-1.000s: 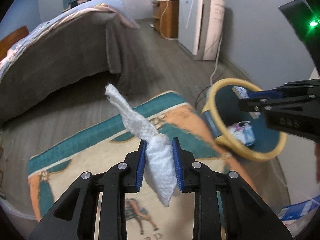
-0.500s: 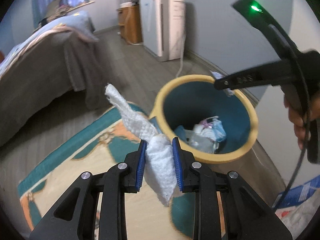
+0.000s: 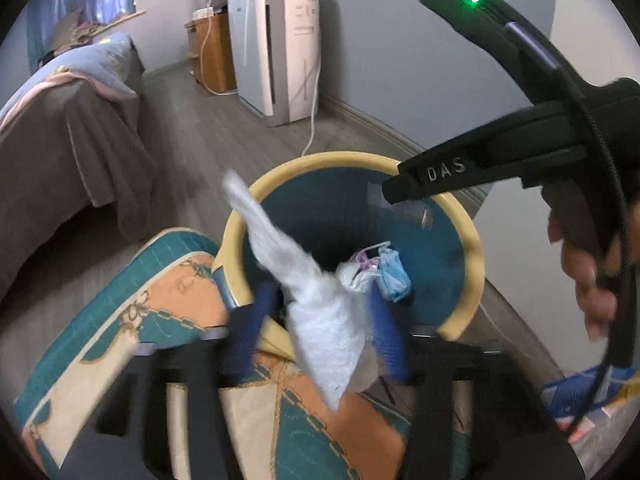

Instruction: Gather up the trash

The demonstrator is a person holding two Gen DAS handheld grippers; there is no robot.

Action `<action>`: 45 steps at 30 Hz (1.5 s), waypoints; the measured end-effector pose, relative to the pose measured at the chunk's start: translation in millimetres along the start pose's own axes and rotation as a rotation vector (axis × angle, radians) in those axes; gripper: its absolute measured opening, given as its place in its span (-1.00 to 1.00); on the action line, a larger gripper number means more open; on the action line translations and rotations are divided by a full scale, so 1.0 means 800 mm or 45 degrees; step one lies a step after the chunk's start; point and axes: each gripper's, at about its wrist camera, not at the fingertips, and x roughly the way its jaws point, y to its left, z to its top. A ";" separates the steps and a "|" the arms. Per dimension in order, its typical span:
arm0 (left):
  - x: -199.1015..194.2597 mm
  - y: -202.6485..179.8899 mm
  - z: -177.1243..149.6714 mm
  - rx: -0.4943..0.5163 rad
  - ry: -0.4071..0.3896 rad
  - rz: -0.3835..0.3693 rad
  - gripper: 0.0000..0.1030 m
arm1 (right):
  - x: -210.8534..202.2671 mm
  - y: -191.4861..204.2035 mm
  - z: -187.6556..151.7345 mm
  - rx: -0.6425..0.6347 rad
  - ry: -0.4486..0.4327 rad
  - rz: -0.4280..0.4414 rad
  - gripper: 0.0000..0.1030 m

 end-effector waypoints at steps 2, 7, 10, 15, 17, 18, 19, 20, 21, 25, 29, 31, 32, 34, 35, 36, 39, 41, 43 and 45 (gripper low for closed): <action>-0.001 -0.001 -0.001 0.010 -0.015 0.007 0.41 | -0.002 -0.001 0.001 -0.003 -0.019 -0.029 0.21; -0.017 0.009 -0.002 -0.019 -0.013 0.048 0.57 | -0.007 -0.005 0.002 0.024 -0.029 -0.034 0.51; -0.040 0.015 -0.003 -0.032 -0.012 0.086 0.70 | -0.024 -0.002 -0.002 0.021 -0.060 -0.036 0.69; -0.093 0.022 0.007 -0.075 -0.039 0.127 0.86 | -0.083 -0.009 -0.017 0.076 -0.156 -0.014 0.89; -0.118 0.024 0.009 -0.106 -0.054 0.131 0.88 | -0.100 -0.011 -0.029 0.081 -0.171 -0.014 0.89; -0.127 0.023 0.010 -0.113 -0.056 0.142 0.88 | -0.107 -0.011 -0.036 0.077 -0.174 -0.016 0.89; -0.137 0.022 0.010 -0.118 -0.056 0.162 0.88 | -0.116 -0.010 -0.044 0.067 -0.179 -0.019 0.89; -0.146 0.020 0.009 -0.124 -0.056 0.180 0.89 | -0.121 -0.010 -0.049 0.057 -0.183 -0.021 0.89; -0.153 0.018 0.009 -0.131 -0.053 0.192 0.90 | -0.127 -0.008 -0.056 0.045 -0.188 -0.021 0.89; -0.180 0.015 0.004 -0.197 -0.050 0.264 0.90 | -0.149 -0.006 -0.084 0.012 -0.207 -0.045 0.89; -0.198 0.010 -0.007 -0.265 -0.053 0.299 0.90 | -0.163 -0.011 -0.109 0.004 -0.220 -0.056 0.89; -0.200 0.007 -0.013 -0.269 -0.053 0.294 0.90 | -0.164 -0.013 -0.115 0.013 -0.213 -0.074 0.89; -0.199 0.005 -0.015 -0.255 -0.051 0.310 0.90 | -0.164 -0.016 -0.116 0.022 -0.216 -0.085 0.89; -0.198 0.001 -0.017 -0.230 -0.047 0.350 0.90 | -0.168 -0.022 -0.118 0.053 -0.234 -0.089 0.89; -0.197 0.000 -0.017 -0.223 -0.053 0.355 0.90 | -0.170 -0.023 -0.119 0.061 -0.239 -0.082 0.89; -0.197 -0.001 -0.018 -0.221 -0.058 0.344 0.90 | -0.170 -0.023 -0.120 0.065 -0.242 -0.079 0.89; -0.196 0.001 -0.017 -0.228 -0.058 0.319 0.90 | -0.173 -0.020 -0.121 0.059 -0.257 -0.085 0.89; -0.197 0.003 -0.018 -0.236 -0.060 0.318 0.90 | -0.177 -0.017 -0.123 0.053 -0.276 -0.087 0.89; -0.198 0.007 -0.019 -0.250 -0.057 0.321 0.90 | -0.180 -0.015 -0.123 0.049 -0.289 -0.097 0.89; -0.199 0.008 -0.020 -0.259 -0.058 0.311 0.90 | -0.182 -0.014 -0.124 0.048 -0.295 -0.107 0.89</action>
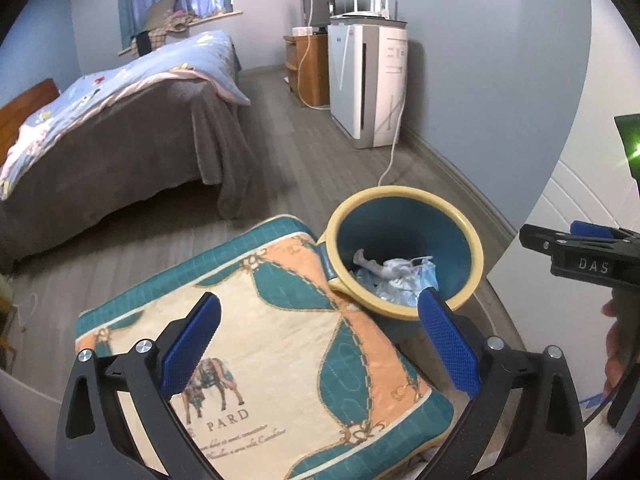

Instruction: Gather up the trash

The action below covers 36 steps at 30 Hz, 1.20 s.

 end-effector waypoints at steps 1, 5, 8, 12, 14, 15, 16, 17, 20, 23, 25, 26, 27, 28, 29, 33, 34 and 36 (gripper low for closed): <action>0.000 0.002 0.000 -0.004 0.000 -0.003 0.90 | 0.000 0.000 -0.001 0.002 0.000 -0.001 0.89; -0.002 0.006 0.000 -0.008 -0.005 -0.001 0.90 | 0.003 -0.001 -0.001 0.020 0.020 -0.006 0.89; -0.002 0.006 0.000 -0.007 -0.005 0.001 0.90 | 0.003 -0.002 -0.001 0.029 0.025 -0.015 0.89; -0.003 0.006 0.000 -0.008 -0.004 0.003 0.90 | 0.004 -0.001 -0.001 0.023 0.024 -0.022 0.89; -0.004 0.007 0.000 -0.007 -0.004 0.001 0.90 | 0.003 0.001 -0.001 0.017 0.022 -0.028 0.89; -0.004 0.007 0.000 -0.006 -0.005 0.001 0.90 | 0.003 0.002 -0.001 0.014 0.020 -0.031 0.89; -0.004 0.008 0.000 -0.003 -0.006 -0.001 0.90 | 0.002 0.003 -0.001 0.013 0.020 -0.033 0.89; -0.005 0.008 0.000 0.001 -0.006 0.000 0.90 | 0.002 0.003 -0.002 0.013 0.020 -0.035 0.89; -0.008 0.008 0.000 0.006 -0.009 -0.001 0.90 | 0.002 0.002 -0.002 0.015 0.019 -0.037 0.89; -0.009 0.008 -0.001 0.009 -0.008 -0.001 0.90 | 0.002 0.002 -0.002 0.017 0.019 -0.038 0.89; -0.010 0.007 -0.001 0.014 -0.009 0.000 0.90 | 0.001 0.002 -0.003 0.018 0.017 -0.039 0.89; -0.009 0.006 -0.002 0.019 -0.009 0.000 0.90 | 0.001 0.002 -0.003 0.018 0.017 -0.039 0.89; -0.010 0.005 -0.002 0.024 -0.009 0.000 0.90 | 0.001 0.002 -0.003 0.017 0.015 -0.040 0.89; -0.010 0.005 -0.002 0.029 -0.010 0.000 0.90 | 0.000 0.002 -0.003 0.015 0.014 -0.040 0.89; -0.011 0.005 -0.002 0.031 -0.010 0.000 0.90 | 0.000 0.002 -0.002 0.013 0.012 -0.041 0.89; -0.011 0.005 -0.002 0.025 -0.010 -0.001 0.90 | -0.001 0.003 -0.003 0.012 0.008 -0.044 0.89; -0.011 0.005 -0.002 0.023 -0.010 -0.003 0.90 | -0.001 0.002 -0.003 0.010 0.009 -0.045 0.89; -0.011 0.005 -0.003 0.026 -0.011 -0.001 0.90 | -0.002 0.003 -0.003 0.011 0.010 -0.045 0.89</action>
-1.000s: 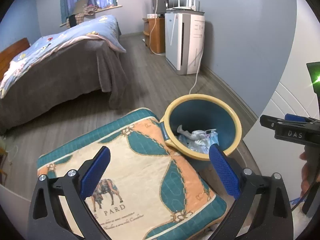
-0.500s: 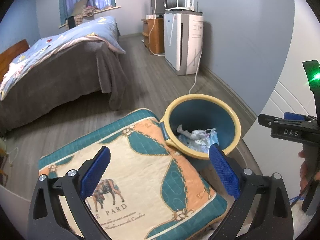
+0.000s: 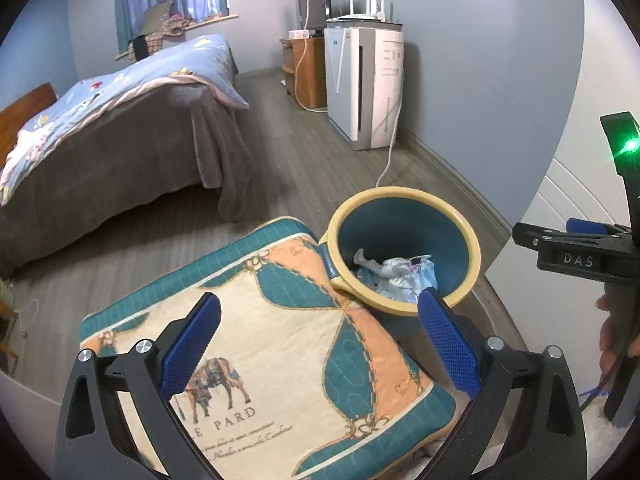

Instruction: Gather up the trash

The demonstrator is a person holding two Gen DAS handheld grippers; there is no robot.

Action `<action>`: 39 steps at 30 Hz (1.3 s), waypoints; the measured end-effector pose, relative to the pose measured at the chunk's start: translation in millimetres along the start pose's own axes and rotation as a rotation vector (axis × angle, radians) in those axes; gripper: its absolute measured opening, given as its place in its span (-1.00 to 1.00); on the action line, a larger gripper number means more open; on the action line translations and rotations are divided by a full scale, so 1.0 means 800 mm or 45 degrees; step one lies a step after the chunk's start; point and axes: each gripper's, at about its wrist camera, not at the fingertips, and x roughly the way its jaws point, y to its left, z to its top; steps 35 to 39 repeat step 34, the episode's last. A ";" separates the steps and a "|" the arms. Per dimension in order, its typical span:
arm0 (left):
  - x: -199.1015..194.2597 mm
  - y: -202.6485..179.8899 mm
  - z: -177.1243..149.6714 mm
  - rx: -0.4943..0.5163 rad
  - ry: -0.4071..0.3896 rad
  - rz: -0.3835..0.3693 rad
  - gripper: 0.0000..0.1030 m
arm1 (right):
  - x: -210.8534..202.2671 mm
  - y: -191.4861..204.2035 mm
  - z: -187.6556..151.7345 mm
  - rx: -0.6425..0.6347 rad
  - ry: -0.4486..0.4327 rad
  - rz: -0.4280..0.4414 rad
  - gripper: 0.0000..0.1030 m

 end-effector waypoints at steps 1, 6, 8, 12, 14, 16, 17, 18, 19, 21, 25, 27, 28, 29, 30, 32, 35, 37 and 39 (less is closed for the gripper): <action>0.000 0.000 0.000 0.000 0.000 -0.001 0.90 | 0.000 0.000 0.001 -0.001 0.001 0.000 0.89; 0.000 0.001 0.000 0.003 0.000 -0.001 0.90 | 0.000 0.001 0.001 -0.001 0.002 -0.001 0.89; 0.000 0.000 0.000 0.003 0.001 -0.002 0.90 | 0.000 0.001 0.001 -0.002 0.003 -0.001 0.89; -0.001 0.001 0.000 -0.002 -0.002 -0.011 0.90 | 0.000 0.001 0.001 -0.002 0.002 -0.002 0.89; -0.004 0.000 0.001 0.002 -0.017 -0.020 0.90 | 0.000 0.001 0.001 -0.001 0.005 -0.001 0.89; -0.005 -0.001 0.001 0.013 -0.024 -0.016 0.90 | 0.000 0.000 0.001 -0.001 0.006 -0.001 0.89; -0.005 -0.003 0.002 0.023 -0.023 -0.013 0.90 | 0.001 0.000 0.001 -0.002 0.006 -0.001 0.89; -0.005 -0.004 0.002 0.032 -0.019 -0.011 0.90 | 0.001 0.000 0.001 -0.002 0.006 -0.001 0.89; -0.004 -0.007 0.002 0.047 -0.011 -0.010 0.90 | 0.001 0.000 0.001 -0.002 0.006 -0.001 0.89; -0.003 -0.009 0.002 0.060 0.001 -0.015 0.90 | 0.001 0.000 0.001 -0.001 0.007 -0.001 0.89; -0.003 -0.014 0.003 0.084 -0.001 -0.002 0.90 | 0.001 0.000 0.001 -0.002 0.007 -0.001 0.89; -0.003 -0.013 0.002 0.083 -0.002 -0.005 0.90 | 0.001 0.000 0.001 0.000 0.007 -0.001 0.89; -0.003 -0.014 0.003 0.082 0.007 -0.011 0.90 | 0.001 0.000 0.001 0.001 0.008 -0.002 0.89; -0.002 -0.012 0.004 0.075 0.017 -0.010 0.90 | 0.001 0.000 0.002 0.000 0.009 -0.001 0.89; -0.002 -0.011 0.004 0.067 0.023 -0.005 0.90 | 0.001 0.000 0.002 -0.001 0.009 -0.001 0.89; -0.002 -0.008 0.004 0.056 0.023 -0.003 0.90 | 0.001 0.000 0.002 -0.001 0.008 -0.001 0.89; -0.002 -0.007 0.004 0.055 0.018 -0.003 0.90 | 0.001 0.000 0.002 -0.003 0.008 -0.002 0.89; -0.002 -0.007 0.004 0.055 0.018 -0.003 0.90 | 0.001 0.000 0.002 -0.003 0.008 -0.002 0.89; -0.002 -0.007 0.004 0.055 0.018 -0.003 0.90 | 0.001 0.000 0.002 -0.003 0.008 -0.002 0.89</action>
